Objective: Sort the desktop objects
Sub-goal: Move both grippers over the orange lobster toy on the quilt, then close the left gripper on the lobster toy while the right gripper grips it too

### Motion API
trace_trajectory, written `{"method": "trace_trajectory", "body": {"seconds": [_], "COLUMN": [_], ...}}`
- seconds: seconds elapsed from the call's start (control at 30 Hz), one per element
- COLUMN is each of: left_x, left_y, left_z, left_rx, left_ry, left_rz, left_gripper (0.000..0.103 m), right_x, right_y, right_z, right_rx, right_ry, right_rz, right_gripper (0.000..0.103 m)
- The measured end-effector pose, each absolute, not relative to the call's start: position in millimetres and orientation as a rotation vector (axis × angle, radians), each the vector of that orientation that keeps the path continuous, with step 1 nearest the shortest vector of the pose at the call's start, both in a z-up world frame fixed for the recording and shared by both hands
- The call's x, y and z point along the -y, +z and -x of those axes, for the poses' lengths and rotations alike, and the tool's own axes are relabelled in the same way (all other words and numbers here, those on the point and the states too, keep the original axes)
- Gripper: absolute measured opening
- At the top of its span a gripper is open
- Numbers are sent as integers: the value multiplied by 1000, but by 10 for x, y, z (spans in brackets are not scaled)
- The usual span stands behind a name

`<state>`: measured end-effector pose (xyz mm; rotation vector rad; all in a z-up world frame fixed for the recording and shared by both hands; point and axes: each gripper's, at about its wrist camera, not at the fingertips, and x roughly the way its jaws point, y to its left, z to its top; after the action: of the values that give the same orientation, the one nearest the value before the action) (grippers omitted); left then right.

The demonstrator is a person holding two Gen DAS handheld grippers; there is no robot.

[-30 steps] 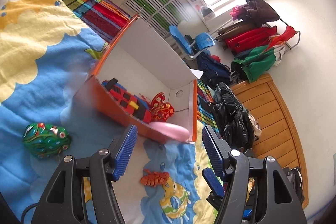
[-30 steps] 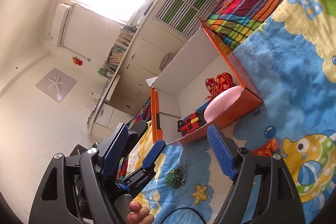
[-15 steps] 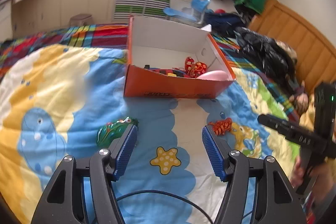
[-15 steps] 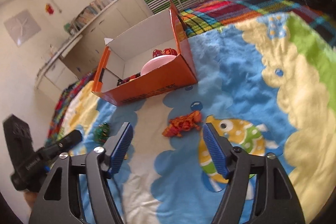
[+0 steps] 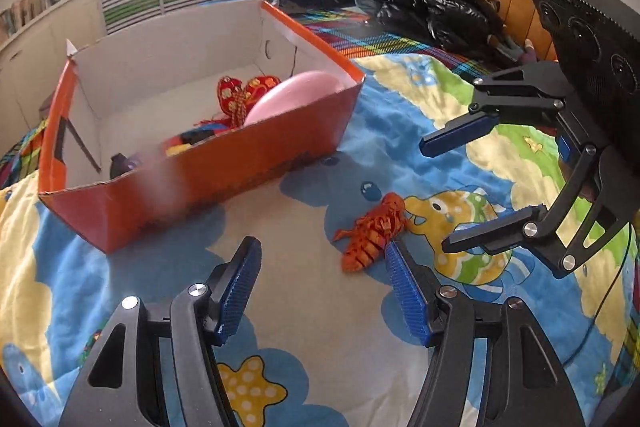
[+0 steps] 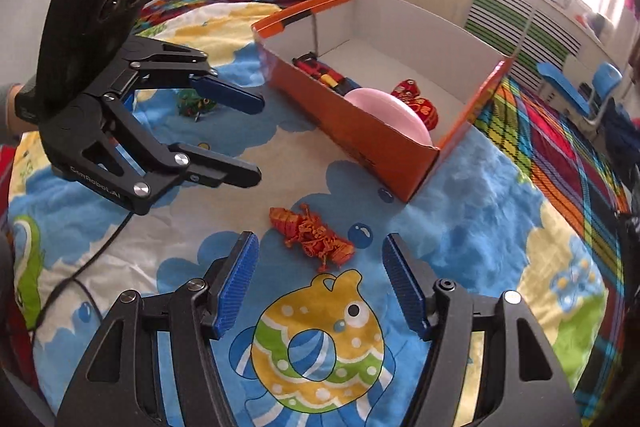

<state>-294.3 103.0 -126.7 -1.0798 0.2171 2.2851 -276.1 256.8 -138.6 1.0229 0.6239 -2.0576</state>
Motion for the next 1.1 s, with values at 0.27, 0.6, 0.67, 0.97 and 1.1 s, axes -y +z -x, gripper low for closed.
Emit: {"method": "trace_trajectory", "body": {"seconds": [0.27,0.6,0.67,0.97,1.1], "left_x": [-1243,-1428,-1445,-1491,-1467], "left_y": [-1406,-1554,-1574,-1575,-1591], "left_z": [2956,2882,2880,2827,2841], "left_rx": [-361,-551,-566,-584,-577], "left_ry": [2212,2161,2162,2161,2134], "left_rz": [1060,1000,994,969,973], "left_gripper": [63,63,63,23,23], "right_x": [-2503,-2440,-2455,-2545,-2583], "right_y": [-1662,-1885,-1920,-1935,-1944], "right_z": [2915,2895,2917,2883,2800], "right_rx": [-743,-823,-802,-753,-765], "right_ry": [-1914,-1818,-1815,-1868,-1905], "right_rz": [-1078,-1043,-1057,-1026,-996], "right_gripper": [65,65,65,33,29]}}
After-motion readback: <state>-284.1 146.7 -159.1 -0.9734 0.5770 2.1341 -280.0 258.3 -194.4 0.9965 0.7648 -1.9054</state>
